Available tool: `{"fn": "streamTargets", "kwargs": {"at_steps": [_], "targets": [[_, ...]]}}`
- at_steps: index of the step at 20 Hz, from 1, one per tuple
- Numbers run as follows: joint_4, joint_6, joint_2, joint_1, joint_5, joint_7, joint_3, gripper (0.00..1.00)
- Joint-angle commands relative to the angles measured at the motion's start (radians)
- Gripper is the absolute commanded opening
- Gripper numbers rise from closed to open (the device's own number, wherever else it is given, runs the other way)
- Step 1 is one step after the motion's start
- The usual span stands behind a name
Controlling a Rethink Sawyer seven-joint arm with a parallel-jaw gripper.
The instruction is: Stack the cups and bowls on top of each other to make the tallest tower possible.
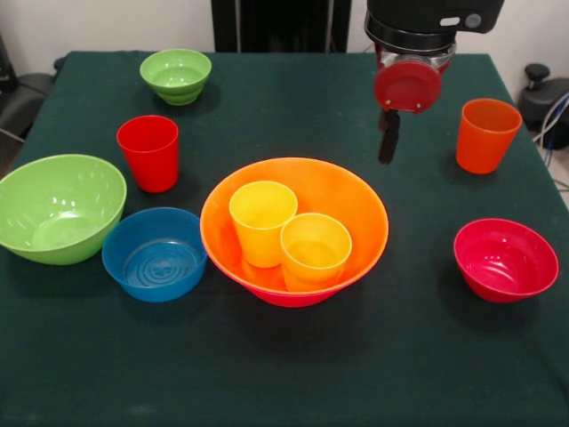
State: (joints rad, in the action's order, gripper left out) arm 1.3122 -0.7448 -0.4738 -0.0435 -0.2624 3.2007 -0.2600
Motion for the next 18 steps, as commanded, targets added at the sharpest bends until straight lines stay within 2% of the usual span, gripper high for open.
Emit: {"fn": "streamTargets", "kwargs": {"at_steps": [1,7,13,18], "targets": [[0.055,-0.016,0.05,-0.038,-0.018,0.088,0.069,1.0],[0.015,-0.052,0.081,-0.082,-0.069,0.187,0.041,1.0],[-0.015,-0.052,0.11,-0.132,-0.114,0.222,0.012,1.0],[-0.021,-0.05,0.121,-0.148,-0.15,0.219,-0.001,1.0]]}}
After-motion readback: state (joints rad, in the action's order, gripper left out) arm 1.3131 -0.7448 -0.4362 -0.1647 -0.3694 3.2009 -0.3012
